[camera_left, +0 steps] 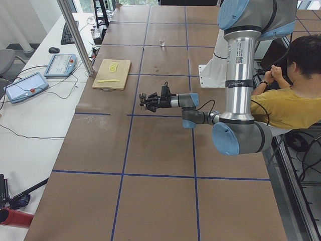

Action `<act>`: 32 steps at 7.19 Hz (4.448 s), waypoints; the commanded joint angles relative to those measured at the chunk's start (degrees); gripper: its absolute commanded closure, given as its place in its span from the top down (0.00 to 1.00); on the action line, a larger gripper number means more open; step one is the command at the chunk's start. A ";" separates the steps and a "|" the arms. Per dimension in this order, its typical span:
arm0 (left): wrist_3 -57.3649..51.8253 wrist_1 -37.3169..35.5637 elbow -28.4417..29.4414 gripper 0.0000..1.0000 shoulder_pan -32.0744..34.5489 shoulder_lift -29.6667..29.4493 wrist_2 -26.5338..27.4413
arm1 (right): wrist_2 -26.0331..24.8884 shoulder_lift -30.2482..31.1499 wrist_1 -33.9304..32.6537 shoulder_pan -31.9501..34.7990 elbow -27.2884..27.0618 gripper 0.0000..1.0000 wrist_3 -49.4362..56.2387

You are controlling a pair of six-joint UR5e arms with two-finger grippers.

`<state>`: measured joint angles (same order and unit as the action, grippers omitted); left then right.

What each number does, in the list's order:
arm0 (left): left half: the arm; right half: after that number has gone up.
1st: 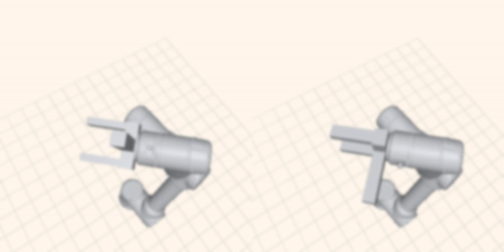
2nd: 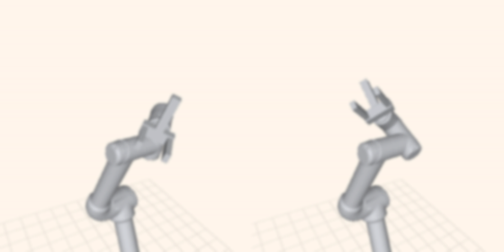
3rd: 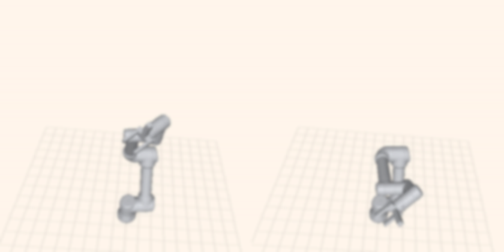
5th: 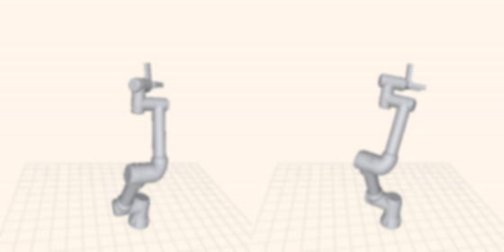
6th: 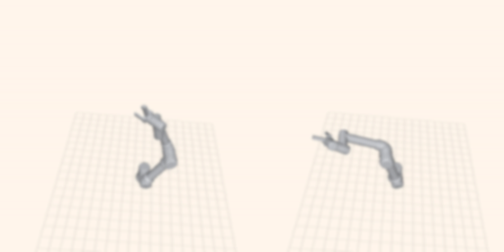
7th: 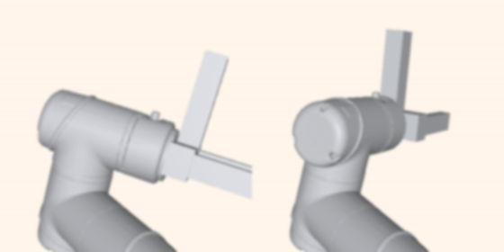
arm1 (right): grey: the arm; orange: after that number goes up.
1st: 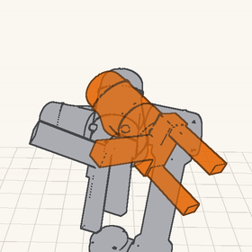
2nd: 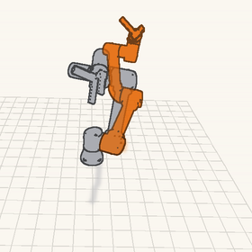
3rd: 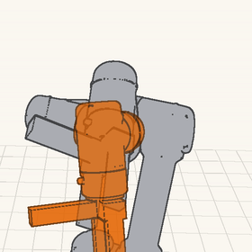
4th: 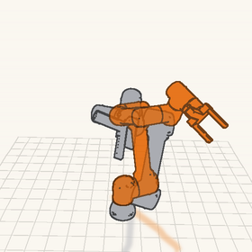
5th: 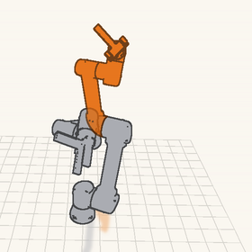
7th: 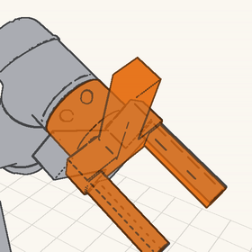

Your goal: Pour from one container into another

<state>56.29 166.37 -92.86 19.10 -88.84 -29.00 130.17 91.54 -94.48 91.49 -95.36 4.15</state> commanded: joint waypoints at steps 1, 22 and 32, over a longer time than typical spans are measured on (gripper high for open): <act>0.57 0.00 2.05 0.00 -2.39 0.07 0.17 | 0.00 0.04 0.00 0.00 0.00 1.00 0.07; 10.16 0.62 9.71 0.00 -8.99 -1.16 13.53 | 0.00 0.22 0.00 0.62 0.00 1.00 0.07; 7.70 0.97 9.45 0.00 -13.65 -1.52 12.92 | -0.09 0.30 0.00 0.70 0.00 1.00 0.15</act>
<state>64.12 167.40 -83.33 5.58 -90.39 -16.04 130.08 91.88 -94.47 92.19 -95.36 4.31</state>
